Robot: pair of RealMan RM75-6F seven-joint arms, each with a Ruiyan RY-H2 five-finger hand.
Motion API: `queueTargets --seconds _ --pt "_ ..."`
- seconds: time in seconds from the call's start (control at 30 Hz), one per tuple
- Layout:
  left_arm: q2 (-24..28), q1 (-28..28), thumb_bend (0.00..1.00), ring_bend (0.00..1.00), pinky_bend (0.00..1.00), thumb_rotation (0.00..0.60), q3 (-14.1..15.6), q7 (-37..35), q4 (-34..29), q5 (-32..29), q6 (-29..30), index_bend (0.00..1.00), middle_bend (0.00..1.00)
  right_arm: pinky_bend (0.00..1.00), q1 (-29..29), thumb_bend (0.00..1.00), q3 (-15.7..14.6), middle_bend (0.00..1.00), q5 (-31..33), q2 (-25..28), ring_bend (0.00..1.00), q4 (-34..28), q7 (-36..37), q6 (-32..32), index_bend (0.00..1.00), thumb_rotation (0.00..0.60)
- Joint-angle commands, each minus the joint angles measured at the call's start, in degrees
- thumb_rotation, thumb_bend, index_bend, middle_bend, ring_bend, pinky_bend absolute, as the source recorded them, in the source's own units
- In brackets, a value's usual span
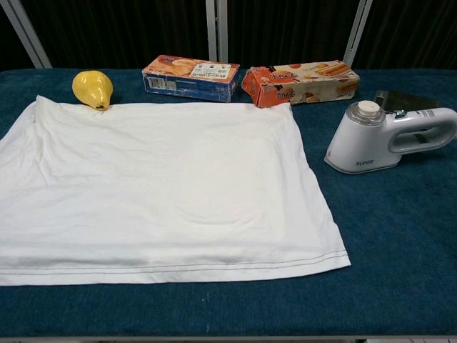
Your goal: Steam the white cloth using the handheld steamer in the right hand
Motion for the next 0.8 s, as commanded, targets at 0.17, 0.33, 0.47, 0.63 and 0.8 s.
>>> queueTargets --seconds 0.17,0.33,0.47,0.63,0.8 --pt "-0.7 -0.3 0.35 0.00 0.00 0.445 -0.2 -0.1 0.4 0.7 -0.3 0.14 0.10 0.13 3.2 0.11 1.3 0.09 0.5 -2.1 0.00 0.6 -4.2 -3.8 0.00 0.600" --pt "-1.6 -0.7 0.35 0.00 0.00 0.444 -0.3 -0.3 0.8 1.1 -0.8 0.14 0.10 0.14 8.2 0.24 3.9 0.09 3.3 -9.6 0.00 6.9 -11.6 -8.0 0.00 0.600" --pt "-2.3 -0.9 0.35 0.00 0.00 0.444 -0.5 -0.6 1.2 1.0 -1.2 0.14 0.10 0.16 12.6 0.30 4.5 0.09 5.0 -15.0 0.01 12.6 -11.3 -14.4 0.00 0.600" --pt "-2.8 -0.9 0.35 0.00 0.00 0.442 -0.6 -0.7 1.7 0.7 -1.7 0.14 0.10 0.18 16.5 0.33 4.7 0.09 5.4 -20.6 0.03 18.9 -11.2 -18.9 0.00 0.600" --pt "-2.9 -0.7 0.35 0.00 0.00 0.446 -0.6 -0.8 2.0 0.3 -1.8 0.14 0.10 0.19 19.1 0.36 4.9 0.11 5.3 -24.8 0.05 24.4 -11.9 -20.7 0.00 0.600"
